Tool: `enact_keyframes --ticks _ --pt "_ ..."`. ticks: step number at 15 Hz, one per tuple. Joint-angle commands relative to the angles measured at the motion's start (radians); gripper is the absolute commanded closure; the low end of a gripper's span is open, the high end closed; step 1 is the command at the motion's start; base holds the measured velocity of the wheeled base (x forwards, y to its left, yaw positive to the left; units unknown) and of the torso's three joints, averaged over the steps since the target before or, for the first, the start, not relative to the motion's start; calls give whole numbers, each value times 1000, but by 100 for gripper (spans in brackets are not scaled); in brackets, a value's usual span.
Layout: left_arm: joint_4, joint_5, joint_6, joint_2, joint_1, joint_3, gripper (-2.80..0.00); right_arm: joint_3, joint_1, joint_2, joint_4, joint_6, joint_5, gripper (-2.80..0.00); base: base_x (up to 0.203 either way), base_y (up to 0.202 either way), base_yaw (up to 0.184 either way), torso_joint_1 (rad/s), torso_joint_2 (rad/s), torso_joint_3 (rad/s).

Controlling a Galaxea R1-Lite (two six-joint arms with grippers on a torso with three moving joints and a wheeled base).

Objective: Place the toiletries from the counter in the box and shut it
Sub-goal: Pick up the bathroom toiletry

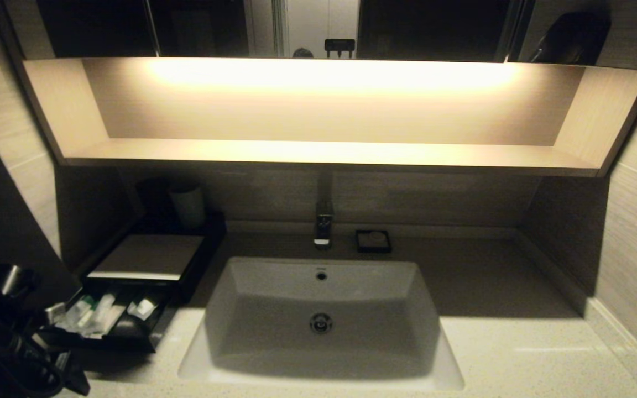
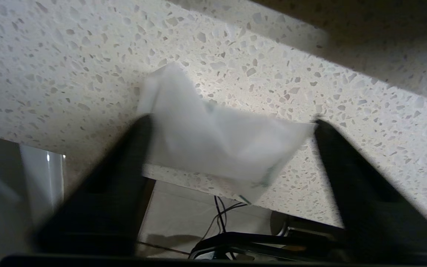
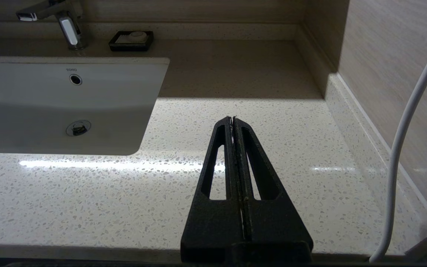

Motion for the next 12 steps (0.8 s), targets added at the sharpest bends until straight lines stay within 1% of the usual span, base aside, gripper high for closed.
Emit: enact_keyframes --ticks 1,8,12 --pt "2 0 1 2 1 -2 0 0 1 0 0 0 0 0 0 0 0 0 0 0" --pt "2 1 1 -2 1 -1 0 0 0 0 0 0 0 0 0 0 0 0 0 0" --pt "-3 0 1 -62 8 -1 0 0 0 0 0 0 0 0 0 0 0 0 0 0"
